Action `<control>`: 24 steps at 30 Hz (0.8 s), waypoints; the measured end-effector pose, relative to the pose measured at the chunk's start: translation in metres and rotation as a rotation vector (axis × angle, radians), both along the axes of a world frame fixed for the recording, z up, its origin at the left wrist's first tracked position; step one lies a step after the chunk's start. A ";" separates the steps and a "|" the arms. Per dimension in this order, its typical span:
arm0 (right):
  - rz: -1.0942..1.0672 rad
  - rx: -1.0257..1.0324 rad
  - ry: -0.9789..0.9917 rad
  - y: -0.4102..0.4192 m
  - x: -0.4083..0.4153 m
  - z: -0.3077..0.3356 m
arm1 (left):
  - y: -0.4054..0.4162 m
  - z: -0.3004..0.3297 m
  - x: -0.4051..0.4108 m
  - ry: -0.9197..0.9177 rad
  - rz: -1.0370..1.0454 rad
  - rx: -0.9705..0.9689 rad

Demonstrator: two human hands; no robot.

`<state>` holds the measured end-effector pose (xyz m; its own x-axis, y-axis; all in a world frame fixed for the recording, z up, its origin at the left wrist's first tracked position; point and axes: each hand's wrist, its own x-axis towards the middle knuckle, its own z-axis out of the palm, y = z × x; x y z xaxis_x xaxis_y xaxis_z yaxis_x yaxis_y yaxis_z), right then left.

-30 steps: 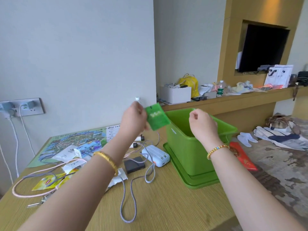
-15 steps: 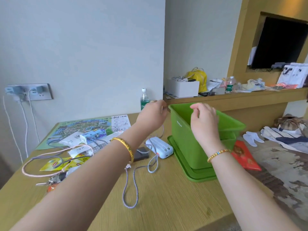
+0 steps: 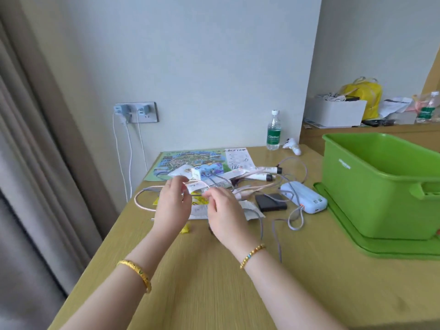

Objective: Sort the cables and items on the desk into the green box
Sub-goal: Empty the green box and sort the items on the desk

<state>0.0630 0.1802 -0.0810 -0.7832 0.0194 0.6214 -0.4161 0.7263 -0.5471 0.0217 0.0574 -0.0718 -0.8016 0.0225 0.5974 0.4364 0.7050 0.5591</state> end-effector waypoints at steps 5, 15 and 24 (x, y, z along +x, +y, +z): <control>0.017 0.204 -0.093 -0.024 -0.006 -0.034 | -0.038 -0.033 -0.004 -0.169 0.078 0.046; -0.276 0.325 -0.159 0.005 -0.012 -0.039 | -0.059 -0.055 -0.014 -0.474 0.086 0.000; 0.082 0.584 -0.102 -0.036 -0.013 -0.046 | -0.067 -0.055 -0.011 -0.485 0.062 -0.116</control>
<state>0.0501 0.1442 -0.1271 -0.8240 -0.3659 0.4325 -0.4498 0.8867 -0.1069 0.0102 -0.0096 -0.1272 -0.9883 0.0103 0.1523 0.1013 0.7909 0.6035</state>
